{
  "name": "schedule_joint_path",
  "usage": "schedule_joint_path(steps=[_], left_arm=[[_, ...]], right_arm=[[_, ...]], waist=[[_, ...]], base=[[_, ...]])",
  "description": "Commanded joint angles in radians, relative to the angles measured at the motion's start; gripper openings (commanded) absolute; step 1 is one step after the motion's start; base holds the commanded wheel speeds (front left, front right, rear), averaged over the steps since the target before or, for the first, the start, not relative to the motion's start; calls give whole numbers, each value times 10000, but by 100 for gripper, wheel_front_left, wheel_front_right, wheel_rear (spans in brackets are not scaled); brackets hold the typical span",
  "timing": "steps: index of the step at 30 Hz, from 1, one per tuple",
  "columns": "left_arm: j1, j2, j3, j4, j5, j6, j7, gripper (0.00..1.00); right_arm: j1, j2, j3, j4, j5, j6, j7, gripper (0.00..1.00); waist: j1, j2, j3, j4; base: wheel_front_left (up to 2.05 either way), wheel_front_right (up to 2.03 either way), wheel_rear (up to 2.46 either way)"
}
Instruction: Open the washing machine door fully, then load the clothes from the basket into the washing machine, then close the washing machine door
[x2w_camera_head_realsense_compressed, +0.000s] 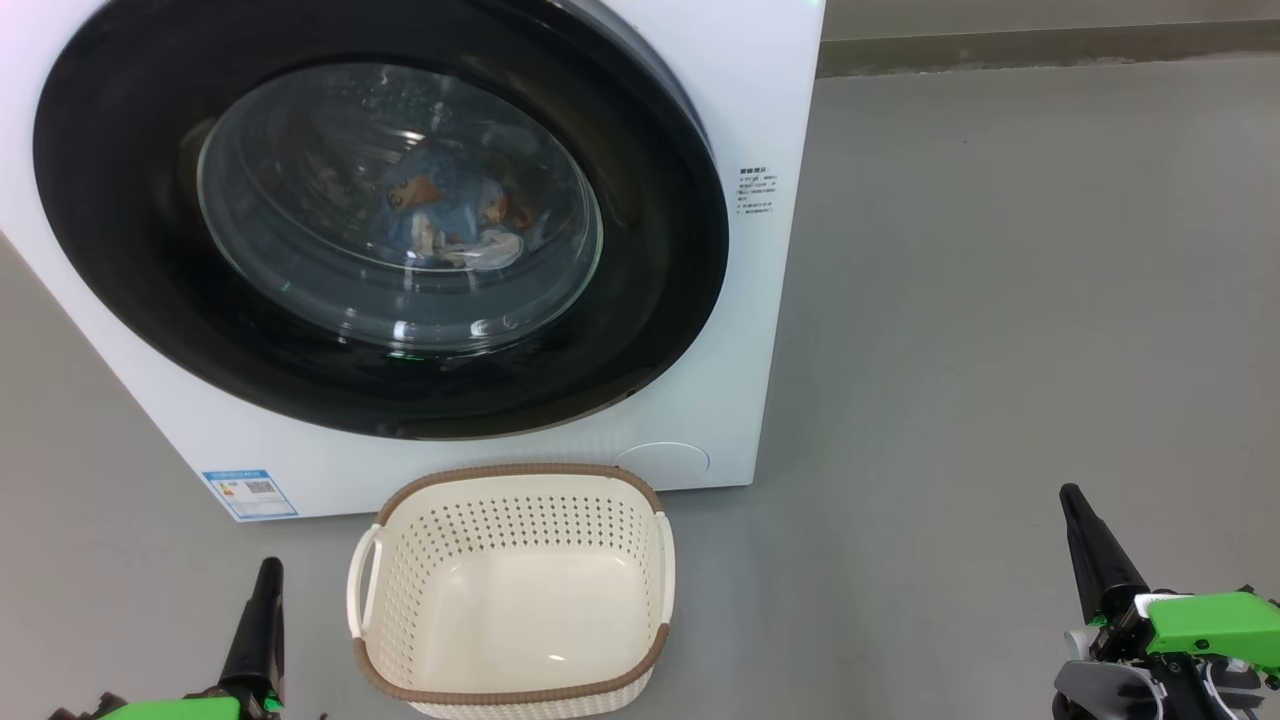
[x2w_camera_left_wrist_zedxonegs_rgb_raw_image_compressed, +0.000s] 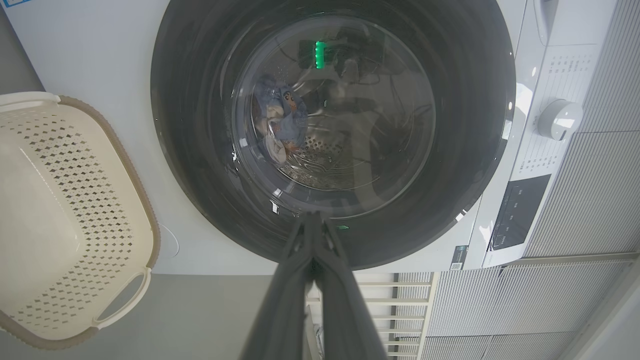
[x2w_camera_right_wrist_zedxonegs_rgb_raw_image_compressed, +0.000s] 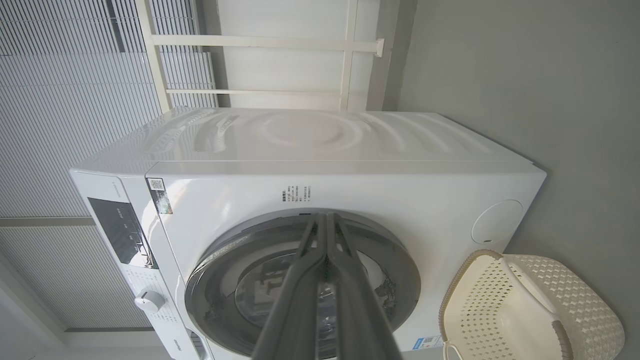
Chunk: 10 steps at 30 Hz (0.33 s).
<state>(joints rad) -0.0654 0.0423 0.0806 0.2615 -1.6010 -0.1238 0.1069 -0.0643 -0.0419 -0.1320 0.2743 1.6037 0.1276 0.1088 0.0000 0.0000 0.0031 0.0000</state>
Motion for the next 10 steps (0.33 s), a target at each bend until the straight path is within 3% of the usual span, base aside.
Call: schedule_joint_path(steps=[1,10], left_arm=[[-427,85,335,-162,-73,-69,66,0],[-427,84,336,-162,-72,-69,67,0]], right_arm=[[-436,-83,182,-295,49,31,45,0],[-436,-83,182,-295,49,31,44,0]], waist=[[0,0,0,0],[0,0,0,0]], base=[[0,0,0],[0,0,0]])
